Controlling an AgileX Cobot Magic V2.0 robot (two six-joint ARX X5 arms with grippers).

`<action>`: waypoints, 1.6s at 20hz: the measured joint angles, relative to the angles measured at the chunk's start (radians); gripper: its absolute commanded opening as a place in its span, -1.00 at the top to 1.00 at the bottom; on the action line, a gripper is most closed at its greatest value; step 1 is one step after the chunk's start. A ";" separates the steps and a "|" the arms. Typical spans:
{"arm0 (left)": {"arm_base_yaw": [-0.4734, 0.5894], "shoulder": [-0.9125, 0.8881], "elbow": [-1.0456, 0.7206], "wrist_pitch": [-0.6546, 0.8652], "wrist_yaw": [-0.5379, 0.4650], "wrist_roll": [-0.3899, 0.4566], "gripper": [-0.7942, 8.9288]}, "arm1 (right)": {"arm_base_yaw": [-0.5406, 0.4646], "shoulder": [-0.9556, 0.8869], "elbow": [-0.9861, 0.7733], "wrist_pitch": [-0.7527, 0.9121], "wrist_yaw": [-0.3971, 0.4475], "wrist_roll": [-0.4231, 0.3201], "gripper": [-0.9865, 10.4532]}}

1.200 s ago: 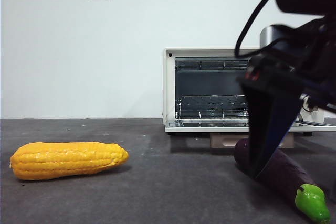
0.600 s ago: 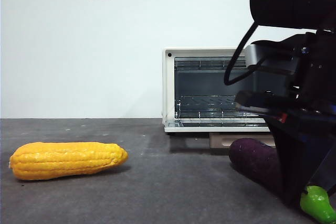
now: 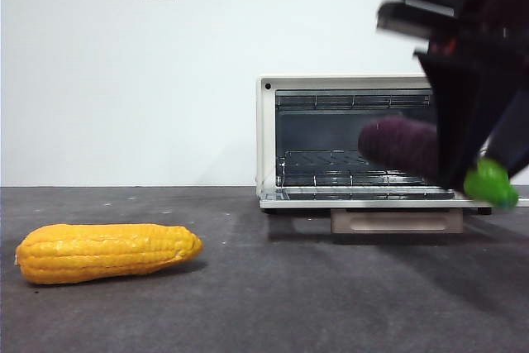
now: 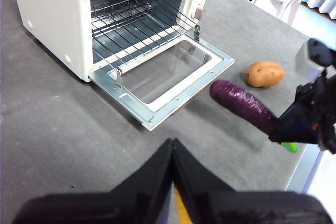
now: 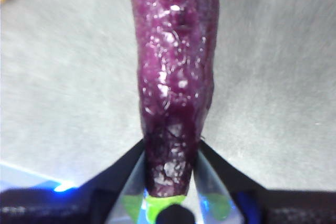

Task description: Take the eggplant from the table,put the eggplant in the oven

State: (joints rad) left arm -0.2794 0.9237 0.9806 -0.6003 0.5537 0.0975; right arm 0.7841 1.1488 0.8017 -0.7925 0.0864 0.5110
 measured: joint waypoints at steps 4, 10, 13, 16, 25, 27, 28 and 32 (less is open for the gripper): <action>0.000 0.000 0.000 -0.001 0.000 0.007 0.85 | 0.000 -0.022 0.062 -0.025 0.002 -0.026 0.85; 0.000 0.000 0.000 -0.035 0.000 0.019 0.85 | -0.097 -0.016 0.135 0.063 -0.009 -0.105 0.85; 0.000 0.000 0.000 -0.035 0.000 0.023 0.85 | -0.230 0.026 0.146 0.093 -0.136 -0.140 0.85; 0.000 0.000 0.000 -0.035 0.000 0.023 0.85 | -0.364 0.101 0.180 0.111 -0.262 -0.180 0.85; -0.001 0.000 0.000 -0.039 0.000 0.023 0.85 | -0.535 0.463 0.441 0.143 -0.409 -0.224 0.85; -0.001 0.000 0.000 -0.043 0.000 0.023 0.85 | -0.542 0.528 0.502 0.143 -0.418 -0.223 0.85; -0.001 0.000 0.000 -0.043 0.000 0.023 0.85 | -0.543 0.558 0.532 0.142 -0.425 -0.221 0.85; -0.001 0.000 0.000 -0.063 0.000 0.023 0.85 | -0.549 0.649 0.613 0.166 -0.427 -0.192 0.85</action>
State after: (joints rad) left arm -0.2802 0.9237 0.9806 -0.6628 0.5537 0.1204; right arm 0.2356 1.7977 1.4151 -0.6270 -0.3405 0.3191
